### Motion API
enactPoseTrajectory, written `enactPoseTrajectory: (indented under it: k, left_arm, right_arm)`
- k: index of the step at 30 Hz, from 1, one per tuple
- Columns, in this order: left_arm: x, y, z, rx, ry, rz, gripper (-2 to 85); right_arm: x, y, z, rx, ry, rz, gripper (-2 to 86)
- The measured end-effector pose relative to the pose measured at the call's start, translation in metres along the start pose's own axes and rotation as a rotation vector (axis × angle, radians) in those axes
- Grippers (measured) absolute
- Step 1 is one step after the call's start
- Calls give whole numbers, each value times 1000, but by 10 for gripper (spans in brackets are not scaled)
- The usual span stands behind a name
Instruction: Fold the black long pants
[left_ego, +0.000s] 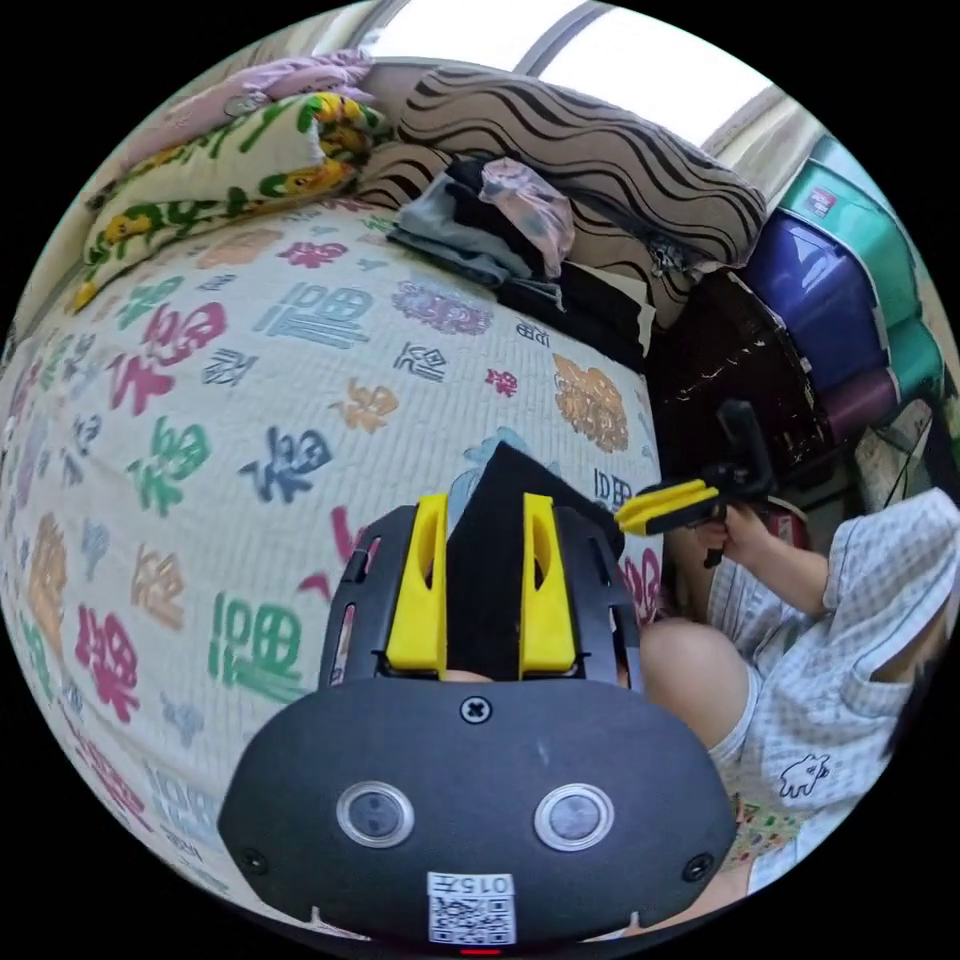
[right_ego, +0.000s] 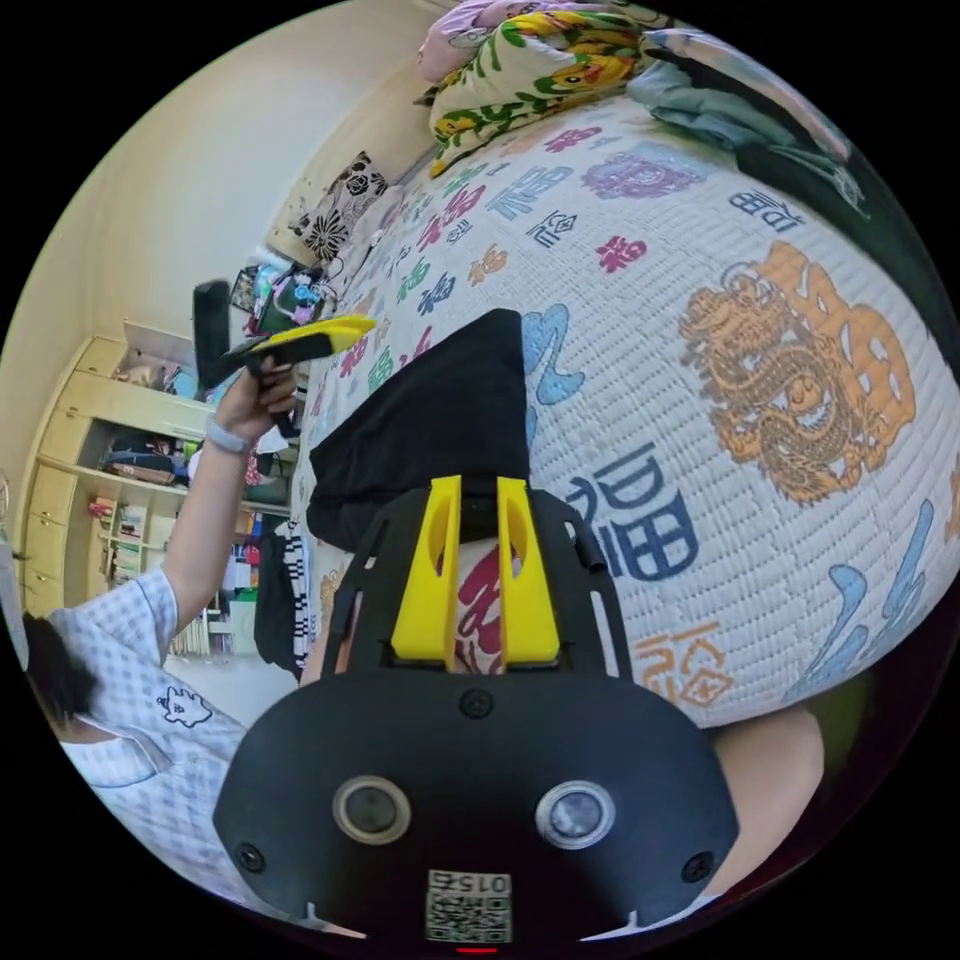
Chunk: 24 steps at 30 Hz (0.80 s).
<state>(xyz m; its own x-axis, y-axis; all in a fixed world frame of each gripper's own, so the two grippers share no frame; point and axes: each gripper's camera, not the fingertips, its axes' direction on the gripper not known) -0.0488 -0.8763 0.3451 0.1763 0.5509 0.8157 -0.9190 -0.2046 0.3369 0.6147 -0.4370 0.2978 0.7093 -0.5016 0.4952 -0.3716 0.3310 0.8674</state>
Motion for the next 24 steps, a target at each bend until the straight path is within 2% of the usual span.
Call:
enactPoseTrajectory:
  k: [4,6,9,11,14,18,24]
  left_arm:
    - [-4,-74,80,-148,103,-43,122]
    - [-4,-90,108,-222,119,-57,125]
    - [-1,-103,145,-324,178,-77,117]
    - [5,-106,157,-344,160,-95,83]
    - [13,-108,156,-343,175,-98,31]
    - [31,-118,136,-282,195,-62,15]
    - [87,-182,67,-1,346,47,9]
  right_arm:
    - [25,5,-21,73,31,53,101]
    - [33,2,-14,29,-55,42,102]
    - [38,-8,5,-38,-52,13,103]
    - [45,-12,7,-39,-96,16,90]
    - [55,-10,-4,-25,-132,24,64]
    - [60,-4,-31,20,-106,10,53]
    - [76,-4,-132,220,50,15,50]
